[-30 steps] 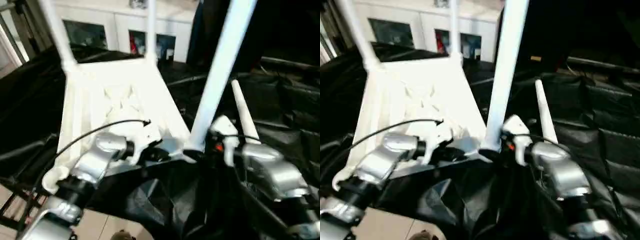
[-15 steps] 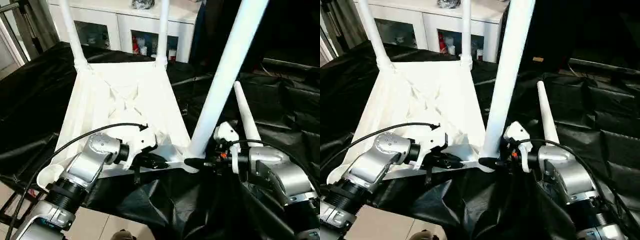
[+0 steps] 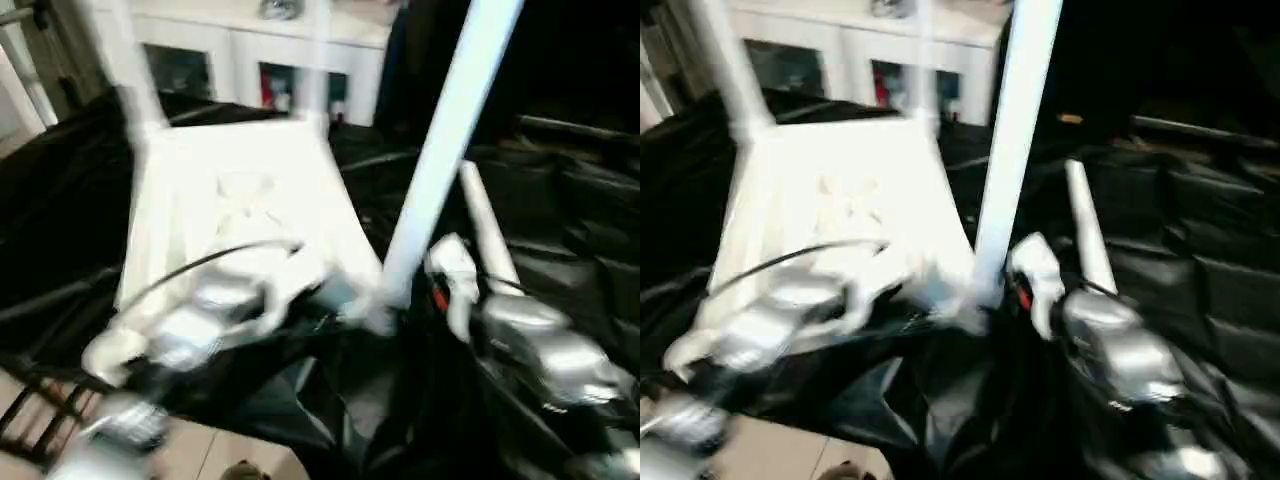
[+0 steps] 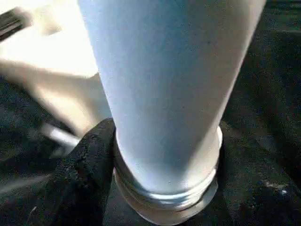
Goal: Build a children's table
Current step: Rotate leg to tighten, then rotate table base
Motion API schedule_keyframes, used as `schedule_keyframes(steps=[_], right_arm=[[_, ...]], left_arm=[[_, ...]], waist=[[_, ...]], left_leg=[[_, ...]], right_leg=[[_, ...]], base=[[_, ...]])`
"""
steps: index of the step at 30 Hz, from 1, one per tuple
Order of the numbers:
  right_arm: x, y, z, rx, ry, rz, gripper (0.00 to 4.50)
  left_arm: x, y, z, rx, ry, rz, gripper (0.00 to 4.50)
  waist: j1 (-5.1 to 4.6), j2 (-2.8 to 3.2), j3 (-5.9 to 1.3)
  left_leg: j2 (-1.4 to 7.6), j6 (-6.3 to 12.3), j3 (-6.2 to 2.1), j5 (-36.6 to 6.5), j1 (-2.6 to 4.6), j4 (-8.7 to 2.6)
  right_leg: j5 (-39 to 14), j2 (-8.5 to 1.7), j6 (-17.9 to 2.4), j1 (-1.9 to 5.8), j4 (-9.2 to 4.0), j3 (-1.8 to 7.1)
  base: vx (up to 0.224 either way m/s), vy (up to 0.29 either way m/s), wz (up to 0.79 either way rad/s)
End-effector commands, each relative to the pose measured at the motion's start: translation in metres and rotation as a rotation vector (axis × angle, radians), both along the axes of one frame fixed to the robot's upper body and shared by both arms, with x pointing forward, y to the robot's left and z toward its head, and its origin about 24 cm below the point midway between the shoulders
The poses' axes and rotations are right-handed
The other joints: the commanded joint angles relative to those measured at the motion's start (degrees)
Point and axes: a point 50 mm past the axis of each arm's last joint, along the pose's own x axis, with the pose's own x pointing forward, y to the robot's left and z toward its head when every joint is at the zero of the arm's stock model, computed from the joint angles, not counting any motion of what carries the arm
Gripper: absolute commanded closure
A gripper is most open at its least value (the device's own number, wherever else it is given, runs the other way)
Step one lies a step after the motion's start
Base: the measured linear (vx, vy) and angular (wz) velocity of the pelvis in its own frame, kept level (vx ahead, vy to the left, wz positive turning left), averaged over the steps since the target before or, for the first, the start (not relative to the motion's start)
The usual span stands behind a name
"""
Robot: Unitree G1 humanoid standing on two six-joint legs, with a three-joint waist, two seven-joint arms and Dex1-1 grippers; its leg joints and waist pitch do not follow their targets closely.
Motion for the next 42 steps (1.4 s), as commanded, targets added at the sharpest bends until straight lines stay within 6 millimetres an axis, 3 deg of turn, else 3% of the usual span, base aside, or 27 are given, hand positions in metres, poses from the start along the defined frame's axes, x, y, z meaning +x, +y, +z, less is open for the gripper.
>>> schedule_keyframes(steps=[1,5,8,11,16,17,18,19,20,24,26,30,34,35,36,39,40,42], right_arm=[[0.003,0.021,-0.012,0.002,0.057,-0.055,1.76],[0.015,0.035,-0.012,0.027,0.065,-0.182,1.76],[0.017,0.045,-0.009,0.062,0.059,-0.185,1.07],[0.017,0.046,-0.009,0.055,0.046,-0.18,0.97],[0.021,0.025,-0.005,-0.028,-0.038,-0.278,0.85],[0.023,0.013,-0.001,-0.021,-0.07,-0.359,0.85],[0.023,0.01,0.0,-0.015,-0.077,-0.385,0.77],[0.023,0.009,0.0,-0.014,-0.077,-0.389,0.77],[0.023,0.004,0.002,-0.004,-0.085,-0.421,0.74],[0.019,-0.015,0.012,0.039,-0.15,-0.548,0.74],[0.017,-0.02,0.015,0.05,-0.168,-0.567,0.74],[0.013,-0.024,0.02,0.05,-0.198,-0.566,0.74],[0.008,-0.022,0.022,-0.021,-0.234,-0.516,0.74],[0.005,-0.021,0.024,-0.019,-0.243,-0.507,0.74],[0.003,-0.02,0.025,-0.015,-0.249,-0.501,0.74],[-0.009,-0.018,0.02,-0.005,-0.21,-0.497,0.74],[-0.012,-0.018,0.017,-0.014,-0.202,-0.493,0.74],[-0.017,-0.017,0.008,-0.056,-0.165,-0.5,0.74]], left_arm=[[0.013,-0.025,0.029,-0.101,-0.094,0.055,4.5],[0.017,-0.047,0.033,-0.114,-0.106,0.126,4.5],[0.011,-0.059,0.031,-0.107,-0.117,0.068,4.5],[0.009,-0.061,0.028,-0.097,-0.125,0.042,4.5],[0.013,-0.058,0.029,-0.095,-0.152,0.059,4.5],[0.02,-0.057,0.03,-0.098,-0.175,0.133,4.5],[0.022,-0.056,0.03,-0.099,-0.174,0.162,4.22],[0.023,-0.056,0.03,-0.099,-0.174,0.166,4.22],[0.025,-0.056,0.032,-0.119,-0.176,0.189,3.95],[0.035,-0.052,0.042,-0.174,-0.218,0.274,3.83],[0.037,-0.049,0.046,-0.19,-0.243,0.304,3.7],[0.041,-0.035,0.054,-0.212,-0.307,0.376,3.36],[0.041,0.003,0.065,-0.171,-0.444,0.521,2.99],[0.041,0.015,0.067,-0.158,-0.481,0.575,2.99],[0.04,0.023,0.069,-0.149,-0.504,0.611,2.88],[0.028,0.066,0.078,-0.109,-0.643,0.824,2.67],[0.024,0.073,0.08,-0.099,-0.671,0.866,2.54],[0.011,0.091,0.084,-0.064,-0.753,0.966,2.46]], waist=[[-0.17,-0.46,-3.68],[-0.28,-0.36,-4.04],[-0.34,-0.26,-4.21],[-0.34,-0.31,-4.13],[-0.31,-0.27,-3.77],[-0.32,-0.53,-3.81],[-0.18,-0.49,-3.8],[-0.03,-0.51,-3.84],[0.19,-0.48,-3.9],[0.55,-0.49,-4.28],[0.39,-0.49,-4.12],[0.18,-0.27,-3.78],[-0.03,-0.18,-3.74],[-0.12,-0.56,-3.7],[-0.04,-0.29,-3.68],[-0.19,-0.25,-3.69],[-0.33,-0.17,-3.63],[-0.3,-0.32,-3.35]], left_leg=[[1.01,-1.09,-0.42,-13.9,0.35,-4.17],[1.08,-0.47,-0.4,-10.6,0.21,-3.94],[1.08,1.15,-0.26,-7.5,0.1,-3.68],[1.04,1.59,-0.22,-7.5,0.08,-3.7],[1.09,0.73,-0.18,-10.8,0.33,-4.02],[1.17,0.49,-0.24,-11.2,0.39,-4.06],[1.15,0.44,-0.16,-11.3,0.59,-4.0],[1.13,0.47,-0.13,-11.1,0.61,-3.96],[1.15,0.63,-0.17,-10.7,0.5,-3.94],[1.16,1.82,-0.26,-7.6,0.23,-3.58],[1.06,2.36,-0.23,-8.1,0.15,-3.64],[1.01,1.88,-0.2,-11.1,0.29,-3.89],[1.26,0.98,-0.35,-12.0,0.28,-4.08],[1.17,0.99,-0.31,-12.1,0.23,-4.12],[1.31,0.75,-0.36,-12.4,0.3,-4.2],[1.81,0.62,-0.67,-12.2,0.03,-4.44],[1.55,0.81,-0.46,-12.4,0.24,-4.3],[1.29,0.68,-0.32,-13.9,0.21,-4.45]], right_leg=[[-18.9,-3.6,-7.6,2.94,-5.1,2.75],[-12.3,-3.41,-8.8,3.19,-4.44,2.81],[-5.4,-3.29,-10.6,3.41,-3.76,2.85],[-4.8,-3.32,-11.0,3.54,-3.74,2.79],[-11.3,-3.45,-9.5,3.26,-4.61,2.85],[-11.8,-3.42,-9.2,3.31,-4.52,2.86],[-12.1,-3.39,-8.8,3.11,-4.66,2.91],[-12.0,-3.42,-8.6,3.09,-4.63,2.96],[-11.3,-3.45,-8.7,3.2,-4.52,2.96],[-4.5,-3.44,-9.8,3.48,-3.76,2.93],[-4.8,-3.37,-10.1,3.53,-3.85,2.8],[-11.1,-3.35,-8.5,3.32,-4.61,2.73],[-12.3,-3.21,-7.1,3.15,-4.58,2.77],[-12.8,-3.16,-6.9,3.15,-4.69,2.74],[-13.3,-3.18,-6.7,3.0,-4.67,2.78],[-10.7,-3.21,-6.7,3.22,-4.12,2.79],[-10.6,-2.97,-6.8,2.85,-4.3,2.8],[-14.2,-2.92,-6.1,2.69,-4.86,2.79]], base=[[0.0,0.0,0.0],[0.0,0.0,0.0],[0.0,0.0,0.0],[0.0,0.0,0.0],[0.0,0.0,0.0],[0.0,0.0,0.0],[0.0,0.0,0.0],[0.0,0.0,0.0],[0.0,0.0,0.0],[0.0,0.0,0.0],[0.0,0.0,0.0],[0.0,0.0,0.0],[0.0,0.0,0.0],[0.0,0.0,0.0],[0.0,0.0,0.0],[0.0,0.0,0.0],[0.0,0.0,0.0],[0.0,0.0,0.0]])
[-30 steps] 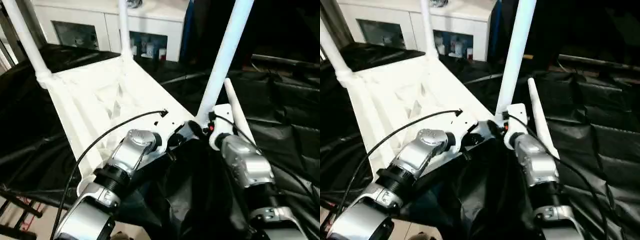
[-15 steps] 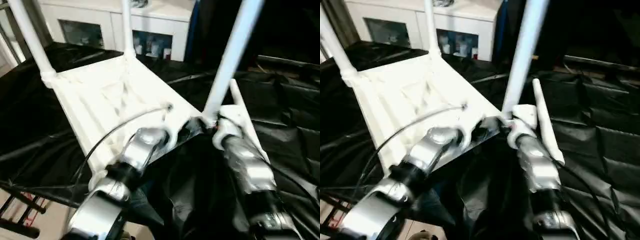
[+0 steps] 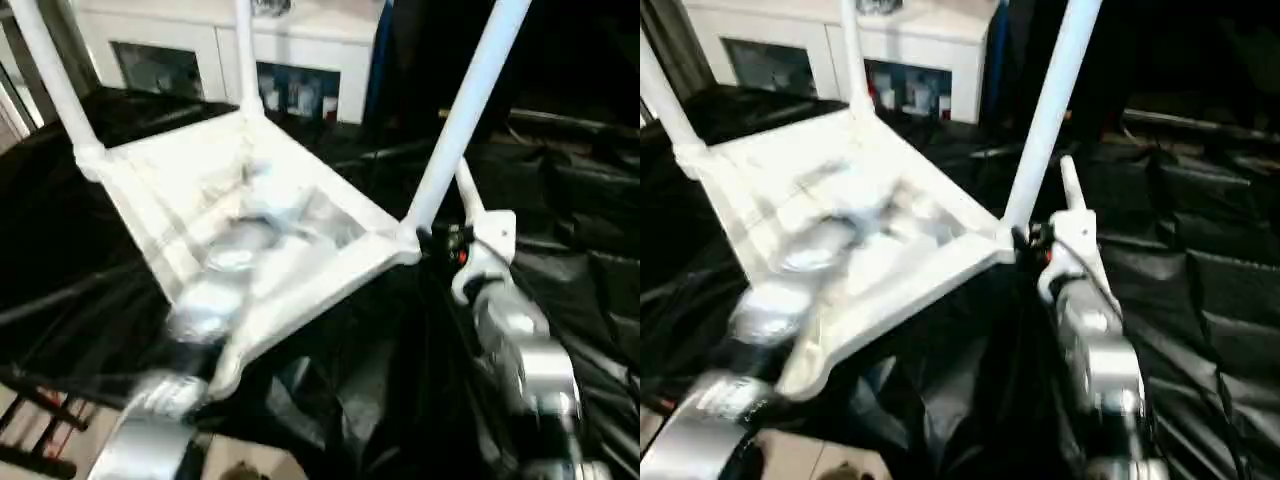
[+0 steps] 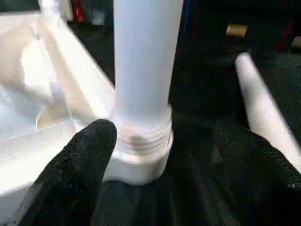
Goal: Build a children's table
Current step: Rotate table base
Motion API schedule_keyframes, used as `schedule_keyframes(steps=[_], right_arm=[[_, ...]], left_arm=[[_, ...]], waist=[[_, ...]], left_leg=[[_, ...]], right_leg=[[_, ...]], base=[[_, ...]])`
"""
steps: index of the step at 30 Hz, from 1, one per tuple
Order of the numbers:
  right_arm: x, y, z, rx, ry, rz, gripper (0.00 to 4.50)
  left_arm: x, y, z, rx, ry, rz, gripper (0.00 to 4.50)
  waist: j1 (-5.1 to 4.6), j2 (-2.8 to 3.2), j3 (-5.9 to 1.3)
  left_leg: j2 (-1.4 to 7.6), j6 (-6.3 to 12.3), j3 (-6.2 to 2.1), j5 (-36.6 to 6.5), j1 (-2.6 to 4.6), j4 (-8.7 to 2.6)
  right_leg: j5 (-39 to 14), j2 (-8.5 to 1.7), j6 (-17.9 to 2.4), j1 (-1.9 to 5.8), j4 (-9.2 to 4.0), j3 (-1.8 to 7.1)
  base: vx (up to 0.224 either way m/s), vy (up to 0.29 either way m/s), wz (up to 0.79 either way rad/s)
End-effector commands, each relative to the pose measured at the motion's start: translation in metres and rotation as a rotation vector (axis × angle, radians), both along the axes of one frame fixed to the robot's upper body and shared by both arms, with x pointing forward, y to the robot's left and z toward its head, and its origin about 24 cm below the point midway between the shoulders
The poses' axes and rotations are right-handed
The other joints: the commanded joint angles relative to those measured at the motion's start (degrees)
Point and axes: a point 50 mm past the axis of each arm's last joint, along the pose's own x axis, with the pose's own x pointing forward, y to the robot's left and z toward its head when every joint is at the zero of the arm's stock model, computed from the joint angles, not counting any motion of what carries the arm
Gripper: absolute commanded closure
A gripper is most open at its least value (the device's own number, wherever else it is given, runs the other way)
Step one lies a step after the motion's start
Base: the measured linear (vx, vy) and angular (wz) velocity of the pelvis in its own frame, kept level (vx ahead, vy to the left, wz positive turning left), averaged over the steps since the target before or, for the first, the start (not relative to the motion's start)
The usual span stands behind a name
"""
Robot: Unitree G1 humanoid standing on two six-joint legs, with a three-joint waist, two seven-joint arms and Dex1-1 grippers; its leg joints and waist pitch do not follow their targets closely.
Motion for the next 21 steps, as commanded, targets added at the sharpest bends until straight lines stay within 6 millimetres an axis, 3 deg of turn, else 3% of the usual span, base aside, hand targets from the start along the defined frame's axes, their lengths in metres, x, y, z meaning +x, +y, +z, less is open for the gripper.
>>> schedule_keyframes(steps=[1,3,4,5,6,10,11,16,19,20,21], right_arm=[[-0.004,0.001,-0.004,-0.03,0.033,-0.011,0.74],[-0.006,0.002,-0.007,-0.036,0.052,-0.016,0.74],[-0.008,0.003,-0.011,-0.051,0.073,-0.03,0.74],[-0.009,0.005,-0.012,-0.055,0.086,-0.031,0.74],[-0.009,0.005,-0.013,-0.06,0.096,-0.028,0.74],[-0.007,0.012,-0.02,-0.089,0.142,0.006,0.74],[-0.004,0.016,-0.023,-0.11,0.161,0.03,0.74],[0.005,0.022,-0.025,-0.12,0.172,0.037,0.74],[0.01,0.027,-0.024,-0.118,0.173,0.053,0.74],[0.018,0.034,-0.021,-0.116,0.161,0.068,0.74],[0.018,0.034,-0.021,-0.116,0.161,0.068,0.74]], left_arm=[[-0.01,0.012,0.013,0.029,-0.088,0.106,2.46],[-0.018,0.021,0.013,0.028,-0.098,0.171,2.22],[-0.031,0.036,0.009,-0.01,-0.066,0.282,2.22],[-0.038,0.044,0.007,-0.037,-0.054,0.356,2.1],[-0.042,0.048,0.005,-0.039,-0.042,0.393,2.1],[-0.063,0.064,-0.011,0.04,0.04,0.524,1.75],[-0.072,0.072,-0.023,0.058,0.094,0.594,1.69],[-0.089,0.075,-0.037,0.051,0.181,0.66,1.33],[-0.095,0.073,-0.046,0.07,0.241,0.665,1.11],[-0.101,0.076,-0.062,0.059,0.33,0.699,0.95],[-0.101,0.076,-0.062,0.059,0.33,0.699,0.95]], waist=[[-0.19,-0.19,-3.51],[-0.03,-0.09,-3.3],[-0.31,0.0,-3.01],[-0.26,0.2,-2.95],[-0.44,-0.07,-2.89],[-0.43,0.04,-2.9],[-0.51,0.12,-2.82],[-0.73,0.32,-3.0],[-0.89,0.21,-2.97],[-0.93,-0.02,-3.06],[-0.93,-0.02,-3.06]], left_leg=[[1.46,0.1,-0.47,-14.2,0.47,-4.23],[1.47,-0.72,-0.39,-16.9,0.97,-4.34],[1.65,-1.15,-0.69,-18.0,0.47,-4.69],[1.62,-1.24,-0.7,-18.9,0.58,-4.72],[1.35,-1.26,-0.6,-19.7,0.63,-4.56],[1.1,-1.02,-0.84,-20.5,0.57,-4.53],[1.08,-1.03,-0.93,-20.7,0.48,-4.6],[1.16,-1.08,-1.0,-21.3,0.61,-4.48],[1.12,-0.77,-0.99,-20.7,0.36,-4.49],[1.07,-0.58,-0.93,-20.2,0.33,-4.45],[1.07,-0.58,-0.93,-20.2,0.33,-4.45]], right_leg=[[-14.8,-3.01,-6.0,2.79,-4.55,2.83],[-17.5,-2.83,-5.2,2.17,-4.98,2.95],[-18.2,-2.93,-5.1,2.51,-4.83,2.89],[-19.2,-2.97,-4.8,2.37,-5.1,2.86],[-20.4,-2.83,-4.2,2.16,-5.43,2.86],[-23.1,-2.65,-1.6,1.94,-5.8,2.79],[-23.0,-2.6,-1.6,1.95,-5.83,2.73],[-20.2,-2.54,-2.9,1.8,-5.64,2.76],[-18.6,-2.52,-3.5,1.91,-5.47,2.76],[-18.4,-2.62,-3.9,1.97,-5.3,2.76],[-18.4,-2.62,-3.9,1.97,-5.3,2.76]], base=[[0.0,0.0,0.0],[0.0,0.0,0.0],[0.0,0.0,0.0],[0.0,0.0,0.0],[0.0,0.0,0.0],[0.0,0.0,0.0],[0.0,0.0,0.0],[0.0,0.0,0.0],[0.0,0.0,0.0],[0.0,0.0,0.0],[0.0,0.0,0.0]])
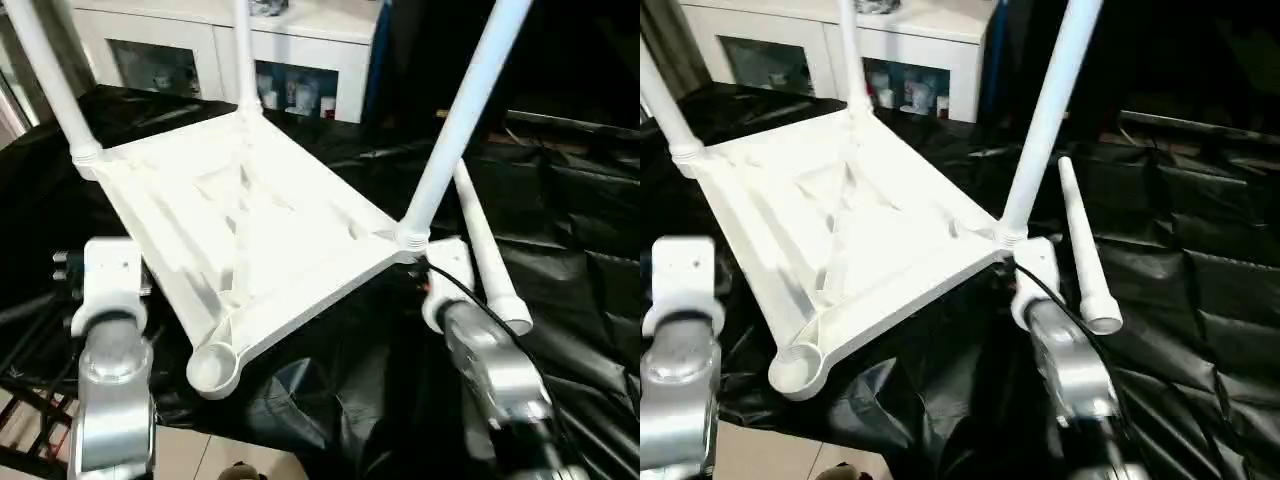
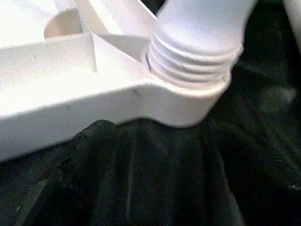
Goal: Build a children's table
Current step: Rotate table base
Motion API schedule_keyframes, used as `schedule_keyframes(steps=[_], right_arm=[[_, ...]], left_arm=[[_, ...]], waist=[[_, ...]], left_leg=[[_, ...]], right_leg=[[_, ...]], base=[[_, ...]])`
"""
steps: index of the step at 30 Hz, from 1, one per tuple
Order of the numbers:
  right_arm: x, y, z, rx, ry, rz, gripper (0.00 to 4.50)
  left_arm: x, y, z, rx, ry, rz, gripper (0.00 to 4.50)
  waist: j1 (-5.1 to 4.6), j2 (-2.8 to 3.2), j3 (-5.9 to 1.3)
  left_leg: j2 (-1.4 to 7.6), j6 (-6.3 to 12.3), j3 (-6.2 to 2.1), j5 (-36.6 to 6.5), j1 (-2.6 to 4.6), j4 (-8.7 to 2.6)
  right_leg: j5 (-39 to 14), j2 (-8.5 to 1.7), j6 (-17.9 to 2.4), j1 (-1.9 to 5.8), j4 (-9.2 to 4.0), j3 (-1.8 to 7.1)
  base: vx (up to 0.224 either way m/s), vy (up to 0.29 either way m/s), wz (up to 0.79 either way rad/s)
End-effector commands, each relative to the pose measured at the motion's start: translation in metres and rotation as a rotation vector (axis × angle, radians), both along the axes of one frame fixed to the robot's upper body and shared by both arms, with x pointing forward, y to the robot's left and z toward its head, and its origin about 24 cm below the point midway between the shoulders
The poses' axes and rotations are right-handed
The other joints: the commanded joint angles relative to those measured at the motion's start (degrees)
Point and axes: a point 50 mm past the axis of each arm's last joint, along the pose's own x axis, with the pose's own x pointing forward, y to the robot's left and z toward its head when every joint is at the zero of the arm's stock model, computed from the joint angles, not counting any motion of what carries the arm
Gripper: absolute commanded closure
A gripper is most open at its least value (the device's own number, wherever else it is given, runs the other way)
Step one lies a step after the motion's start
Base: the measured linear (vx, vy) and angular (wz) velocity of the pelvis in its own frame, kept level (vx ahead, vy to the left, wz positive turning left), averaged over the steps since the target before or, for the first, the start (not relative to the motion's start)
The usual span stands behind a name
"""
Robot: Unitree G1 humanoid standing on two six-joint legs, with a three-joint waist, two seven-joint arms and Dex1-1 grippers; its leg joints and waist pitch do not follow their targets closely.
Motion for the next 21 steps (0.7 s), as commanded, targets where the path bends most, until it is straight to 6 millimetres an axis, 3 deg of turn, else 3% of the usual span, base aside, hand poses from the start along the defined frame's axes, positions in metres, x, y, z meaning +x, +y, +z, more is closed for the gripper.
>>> schedule_keyframes(steps=[1,3,4,8,15,16,18,21], right_arm=[[0.004,0.003,0.003,-0.01,-0.013,0.007,0.74],[0.01,0.008,0.003,-0.011,-0.021,0.029,0.74],[0.011,0.008,0.003,-0.013,-0.02,0.034,0.74],[0.014,0.01,0.002,-0.019,-0.015,0.047,0.74],[0.019,0.012,0.0,-0.017,-0.003,0.067,0.74],[0.019,0.013,-0.001,-0.017,-0.002,0.074,0.74],[0.019,0.014,0.0,-0.017,-0.005,0.086,0.74],[0.02,0.012,0.002,-0.018,-0.01,0.091,0.74]], left_arm=[[-0.004,0.0,-0.01,-0.014,0.057,0.032,0.95],[-0.005,-0.007,-0.02,-0.086,0.108,-0.039,0.73],[-0.003,-0.012,-0.023,-0.12,0.13,-0.103,0.73],[-0.003,-0.023,-0.027,-0.18,0.202,-0.236,0.41],[-0.003,-0.033,-0.024,-0.257,0.291,-0.542,0.41],[-0.006,-0.037,-0.025,-0.271,0.331,-0.629,0.41],[-0.011,-0.05,-0.023,-0.227,0.372,-0.863,0.18],[-0.008,-0.061,-0.02,-0.189,0.355,-1.001,0.03]], waist=[[0.11,0.13,-3.14],[-0.07,-0.11,-3.08],[0.03,0.18,-3.11],[-0.08,-0.08,-3.01],[0.14,0.14,-3.1],[0.14,-0.13,-3.12],[0.29,-0.12,-3.18],[0.2,-0.12,-3.01]], left_leg=[[1.1,-0.58,-0.79,-20.2,0.36,-4.56],[1.03,-0.56,-0.72,-20.1,0.32,-4.52],[1.04,-0.62,-0.78,-20.2,0.39,-4.57],[1.11,-0.86,-0.75,-21.3,0.58,-4.65],[1.15,-1.32,-0.68,-20.4,0.7,-4.75],[1.17,-1.31,-0.63,-20.2,0.71,-4.76],[1.27,-1.29,-0.67,-19.1,0.75,-4.81],[1.34,-1.82,-0.5,-19.9,0.82,-5.0]], right_leg=[[-18.2,-2.67,-4.3,1.9,-5.22,2.72],[-18.9,-2.7,-4.1,1.91,-5.49,2.7],[-19.0,-2.7,-4.2,1.85,-5.43,2.69],[-19.5,-2.71,-4.3,1.66,-5.43,2.72],[-17.2,-2.77,-5.7,1.67,-4.86,2.96],[-17.0,-2.75,-5.7,1.72,-4.9,2.96],[-15.7,-2.83,-6.2,1.78,-4.62,3.03],[-16.4,-2.81,-6.2,1.73,-4.63,3.2]], base=[[0.0,0.0,0.0],[0.0,0.0,0.0],[0.0,0.0,0.0],[0.0,0.0,0.0],[0.0,0.0,0.0],[0.0,0.0,0.0],[0.0,0.0,0.0],[0.0,0.0,0.0]])
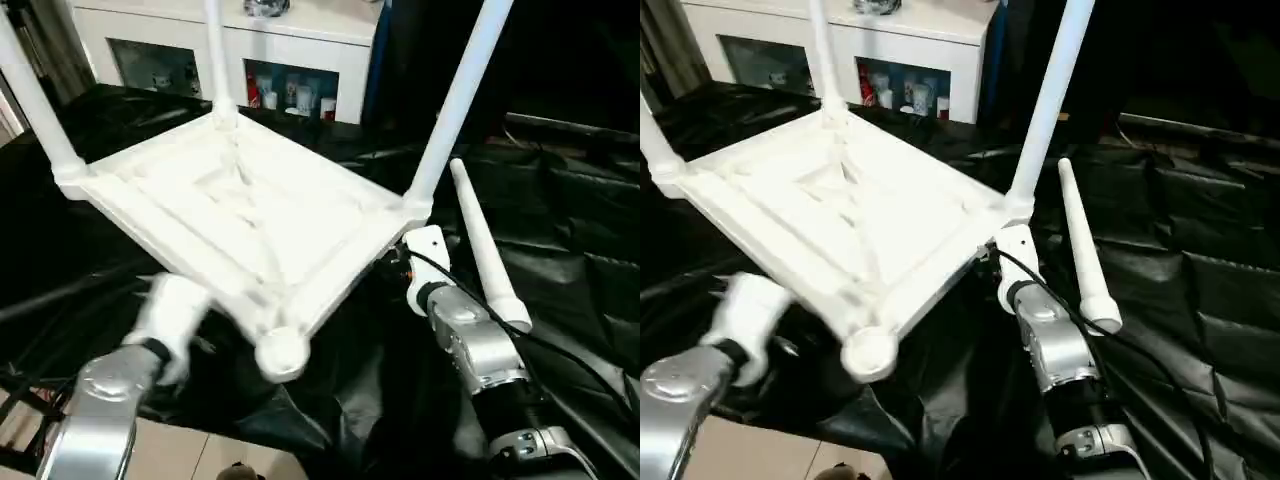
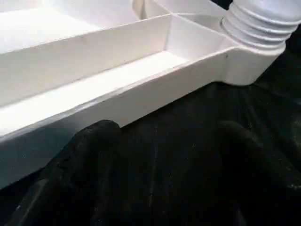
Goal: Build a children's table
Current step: Rotate table base
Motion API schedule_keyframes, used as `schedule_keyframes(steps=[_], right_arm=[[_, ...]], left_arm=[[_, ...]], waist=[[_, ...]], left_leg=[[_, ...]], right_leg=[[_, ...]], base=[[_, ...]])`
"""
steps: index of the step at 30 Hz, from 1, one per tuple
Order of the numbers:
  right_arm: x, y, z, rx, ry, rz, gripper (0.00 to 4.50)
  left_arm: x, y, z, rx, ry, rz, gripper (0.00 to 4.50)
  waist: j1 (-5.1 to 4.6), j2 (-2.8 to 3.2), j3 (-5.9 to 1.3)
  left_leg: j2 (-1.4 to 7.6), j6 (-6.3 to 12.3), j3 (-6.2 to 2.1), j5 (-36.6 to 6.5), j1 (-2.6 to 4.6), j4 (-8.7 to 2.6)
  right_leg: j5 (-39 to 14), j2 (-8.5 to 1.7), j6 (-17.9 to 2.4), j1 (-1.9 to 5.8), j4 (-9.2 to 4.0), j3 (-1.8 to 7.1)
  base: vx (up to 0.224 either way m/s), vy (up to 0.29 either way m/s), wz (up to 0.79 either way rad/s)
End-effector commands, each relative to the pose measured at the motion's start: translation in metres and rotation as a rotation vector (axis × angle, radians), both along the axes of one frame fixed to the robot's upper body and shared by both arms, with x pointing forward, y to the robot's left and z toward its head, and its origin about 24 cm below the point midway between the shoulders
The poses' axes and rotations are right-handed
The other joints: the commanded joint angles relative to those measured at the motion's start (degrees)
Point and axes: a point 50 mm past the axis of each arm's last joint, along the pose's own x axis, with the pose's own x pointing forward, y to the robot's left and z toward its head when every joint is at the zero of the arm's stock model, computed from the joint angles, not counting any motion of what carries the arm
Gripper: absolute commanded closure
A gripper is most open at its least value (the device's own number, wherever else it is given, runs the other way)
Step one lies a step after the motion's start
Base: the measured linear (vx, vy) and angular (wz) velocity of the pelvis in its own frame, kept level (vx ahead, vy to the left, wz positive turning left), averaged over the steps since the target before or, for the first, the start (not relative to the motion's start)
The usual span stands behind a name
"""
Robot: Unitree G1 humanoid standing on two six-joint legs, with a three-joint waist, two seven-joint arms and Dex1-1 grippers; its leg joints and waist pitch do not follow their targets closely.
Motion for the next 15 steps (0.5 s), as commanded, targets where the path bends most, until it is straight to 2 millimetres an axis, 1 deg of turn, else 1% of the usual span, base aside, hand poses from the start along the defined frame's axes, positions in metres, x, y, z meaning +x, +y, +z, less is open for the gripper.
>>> schedule_keyframes(steps=[1,3,4,5,6,7,8,9,10,11,12,13,14,15], right_arm=[[0.003,0.005,0.005,0.001,-0.019,0.029,0.74],[0.005,0.002,0.01,0.005,-0.031,0.025,0.74],[0.006,0.0,0.012,0.011,-0.036,0.018,0.74],[0.007,-0.003,0.018,0.016,-0.044,0.006,0.74],[0.007,-0.005,0.021,0.022,-0.045,0.0,0.74],[0.007,-0.005,0.022,0.024,-0.045,-0.001,0.74],[0.008,-0.007,0.026,0.035,-0.046,-0.006,0.74],[0.008,-0.007,0.027,0.036,-0.046,-0.006,0.74],[0.008,-0.011,0.032,0.038,-0.046,-0.015,0.74],[0.01,-0.016,0.04,0.048,-0.052,-0.032,0.74],[0.012,-0.019,0.044,0.051,-0.055,-0.046,0.57],[0.013,-0.022,0.046,0.053,-0.057,-0.054,0.47],[0.014,-0.025,0.05,0.055,-0.058,-0.067,0.4],[0.017,-0.033,0.057,0.059,-0.059,-0.091,0.37]], left_arm=[[0.002,-0.016,0.005,-0.045,-0.029,-0.107,0.03],[0.012,-0.024,0.007,-0.069,-0.069,-0.137,0.03],[0.015,-0.029,0.009,-0.084,-0.085,-0.174,0.03],[0.019,-0.038,0.012,-0.102,-0.098,-0.228,0.03],[0.021,-0.043,0.013,-0.109,-0.109,-0.243,0.03],[0.021,-0.043,0.013,-0.111,-0.109,-0.244,0.03],[0.024,-0.048,0.013,-0.13,-0.116,-0.256,0.03],[0.024,-0.048,0.013,-0.131,-0.116,-0.257,0.03],[0.026,-0.055,0.014,-0.152,-0.133,-0.283,0.03],[0.028,-0.062,0.016,-0.169,-0.144,-0.302,0.03],[0.029,-0.066,0.016,-0.176,-0.151,-0.316,0.01],[0.029,-0.067,0.017,-0.18,-0.154,-0.324,0.0],[0.03,-0.07,0.017,-0.188,-0.157,-0.335,0.0],[0.031,-0.072,0.019,-0.197,-0.166,-0.351,0.0]], waist=[[-0.2,0.44,-2.91],[-0.5,0.43,-2.81],[-0.43,0.76,-2.85],[-0.38,0.87,-2.9],[-0.38,0.65,-2.96],[-0.37,0.53,-3.03],[-0.45,0.83,-3.01],[-0.61,0.68,-2.93],[-0.71,0.51,-3.07],[-0.69,0.49,-3.18],[-0.74,1.41,-3.29],[-0.91,1.01,-3.29],[-0.91,0.77,-3.41],[-0.88,0.8,-3.4]], left_leg=[[1.37,-2.01,-0.57,-20.0,0.77,-5.03],[1.32,-2.44,-0.51,-20.6,0.82,-5.07],[1.23,-2.74,-0.5,-21.6,1.16,-4.95],[1.22,-2.84,-0.59,-21.7,1.13,-5.0],[1.22,-2.87,-0.56,-21.5,1.19,-4.97],[1.32,-2.92,-0.64,-20.6,0.94,-5.03],[1.37,-3.03,-0.68,-20.3,0.85,-5.05],[1.29,-3.0,-0.6,-20.2,0.82,-5.04],[1.27,-2.96,-0.63,-19.1,0.7,-4.96],[1.29,-2.95,-0.59,-18.7,0.7,-4.9],[1.27,-3.18,-0.54,-18.4,0.98,-4.73],[1.28,-3.15,-0.5,-18.0,0.91,-4.71],[1.24,-2.96,-0.46,-16.6,0.65,-4.63],[1.14,-2.68,-0.34,-15.7,0.7,-4.5]], right_leg=[[-16.6,-2.89,-6.1,1.82,-4.69,3.11],[-17.4,-2.83,-5.9,1.81,-4.81,3.12],[-19.0,-2.95,-5.6,1.64,-5.03,3.21],[-19.2,-2.86,-5.2,1.73,-5.08,3.18],[-18.9,-2.83,-5.1,1.73,-5.11,3.18],[-17.5,-2.9,-5.3,2.04,-4.79,3.2],[-17.0,-2.89,-5.4,2.07,-4.69,3.21],[-16.8,-2.75,-5.4,2.09,-4.77,3.19],[-15.7,-2.8,-5.6,2.32,-4.56,3.18],[-15.2,-2.84,-5.8,2.37,-4.48,3.17],[-13.9,-2.74,-6.0,2.23,-4.44,3.27],[-12.9,-2.65,-6.2,2.34,-4.43,3.26],[-11.0,-2.66,-6.7,2.64,-4.07,3.2],[-10.4,-2.66,-7.0,2.66,-4.01,3.25]], base=[[0.0,0.0,0.0],[0.0,0.0,0.0],[0.0,0.0,0.0],[0.0,0.0,0.0],[0.0,0.0,0.0],[0.0,0.0,0.0],[0.0,0.0,0.0],[0.0,0.0,0.0],[0.0,0.0,0.0],[0.0,0.0,0.0],[0.0,0.0,0.0],[0.0,0.0,0.0],[0.0,0.0,0.0],[0.0,0.0,0.0]])
